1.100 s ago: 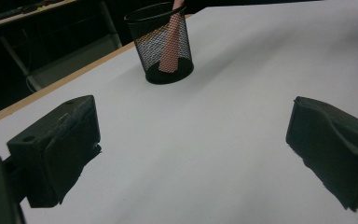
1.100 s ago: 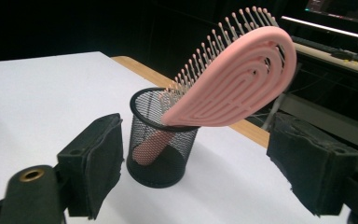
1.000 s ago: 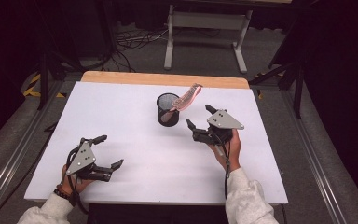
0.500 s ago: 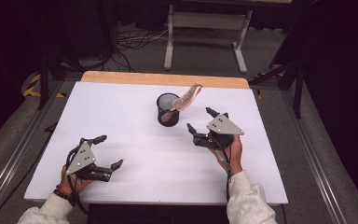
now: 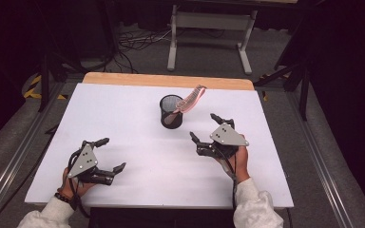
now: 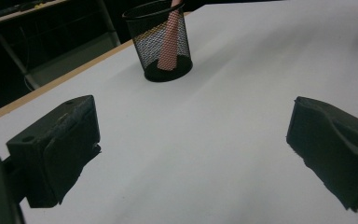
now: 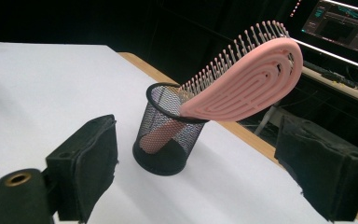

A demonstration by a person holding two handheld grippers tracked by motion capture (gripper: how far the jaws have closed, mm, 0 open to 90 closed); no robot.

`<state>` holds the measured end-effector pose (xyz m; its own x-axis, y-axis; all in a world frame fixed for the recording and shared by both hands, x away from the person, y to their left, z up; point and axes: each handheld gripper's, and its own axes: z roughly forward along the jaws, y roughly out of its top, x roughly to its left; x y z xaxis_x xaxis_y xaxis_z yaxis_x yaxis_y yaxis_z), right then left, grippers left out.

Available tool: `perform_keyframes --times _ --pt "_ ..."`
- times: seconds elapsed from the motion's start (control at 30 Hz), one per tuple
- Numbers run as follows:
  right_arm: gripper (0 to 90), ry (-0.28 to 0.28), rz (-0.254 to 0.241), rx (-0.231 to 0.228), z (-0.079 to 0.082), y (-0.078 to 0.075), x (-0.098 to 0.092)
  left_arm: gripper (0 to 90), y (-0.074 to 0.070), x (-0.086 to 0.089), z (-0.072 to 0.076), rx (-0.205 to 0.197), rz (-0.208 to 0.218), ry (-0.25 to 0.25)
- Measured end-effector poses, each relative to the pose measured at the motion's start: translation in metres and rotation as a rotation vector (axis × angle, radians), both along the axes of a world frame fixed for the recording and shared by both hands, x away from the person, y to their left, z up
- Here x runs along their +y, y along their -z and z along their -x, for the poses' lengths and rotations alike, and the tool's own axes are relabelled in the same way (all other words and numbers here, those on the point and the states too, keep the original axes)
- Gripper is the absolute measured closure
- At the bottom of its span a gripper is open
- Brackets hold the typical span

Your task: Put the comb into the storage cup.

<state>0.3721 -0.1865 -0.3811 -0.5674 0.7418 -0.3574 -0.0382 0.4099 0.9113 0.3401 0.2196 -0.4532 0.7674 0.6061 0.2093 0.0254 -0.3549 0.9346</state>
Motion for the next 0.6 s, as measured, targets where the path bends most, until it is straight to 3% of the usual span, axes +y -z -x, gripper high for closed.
perform_keyframes --times 0.2,0.6 --pt "11.1 -0.002 -0.013 -0.004 0.009 0.001 -0.006 3.5 0.000 0.000 0.001 0.000 -0.004 0.002" --pt "10.2 0.010 0.013 0.008 0.024 0.009 -0.022 3.5 -0.001 0.001 0.001 0.000 -0.005 0.001"
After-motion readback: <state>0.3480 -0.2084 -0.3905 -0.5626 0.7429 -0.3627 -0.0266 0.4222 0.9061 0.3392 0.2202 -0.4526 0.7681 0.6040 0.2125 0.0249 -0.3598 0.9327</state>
